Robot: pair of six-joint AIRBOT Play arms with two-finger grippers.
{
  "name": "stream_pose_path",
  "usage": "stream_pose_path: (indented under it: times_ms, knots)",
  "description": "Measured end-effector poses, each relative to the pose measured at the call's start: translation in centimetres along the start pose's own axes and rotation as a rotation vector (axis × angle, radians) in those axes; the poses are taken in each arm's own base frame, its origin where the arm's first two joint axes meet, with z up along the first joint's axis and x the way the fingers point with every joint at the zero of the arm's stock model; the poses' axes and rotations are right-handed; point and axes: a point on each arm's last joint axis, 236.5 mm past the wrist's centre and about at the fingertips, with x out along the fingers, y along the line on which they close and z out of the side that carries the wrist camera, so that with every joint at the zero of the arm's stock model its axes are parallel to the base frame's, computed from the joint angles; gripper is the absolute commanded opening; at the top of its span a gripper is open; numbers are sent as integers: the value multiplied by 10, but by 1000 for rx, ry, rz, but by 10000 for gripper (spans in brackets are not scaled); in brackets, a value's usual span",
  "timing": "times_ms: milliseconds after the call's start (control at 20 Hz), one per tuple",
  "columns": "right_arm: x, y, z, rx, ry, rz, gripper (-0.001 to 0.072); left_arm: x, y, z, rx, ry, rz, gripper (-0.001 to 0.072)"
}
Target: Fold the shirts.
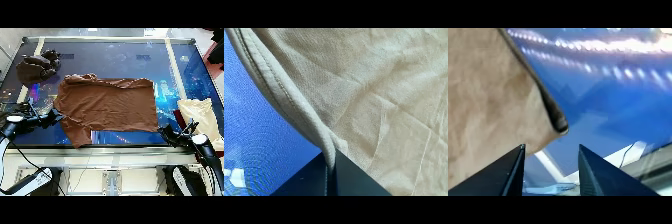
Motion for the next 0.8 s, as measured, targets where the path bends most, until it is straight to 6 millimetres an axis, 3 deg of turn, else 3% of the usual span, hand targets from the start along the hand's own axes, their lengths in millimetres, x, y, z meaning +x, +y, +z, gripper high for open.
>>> stream_pose_path:
  times_ms: [350,450,500,650,800]
  knots:
    - [21,9,3,51,28,67,395,0,0,0,-1,1,-1,14]
    - [23,9,7,49,16,73,124,0,0,0,0,1,-1,14]
    - [24,8,9,36,6,72,28,0,0,0,0,0,-1,14]
    - [23,24,18,18,-23,136,28,-2,-5,6,11,-7,-8,13]
    - [10,59,33,-70,-60,231,27,-13,-23,24,74,-28,-38,12]
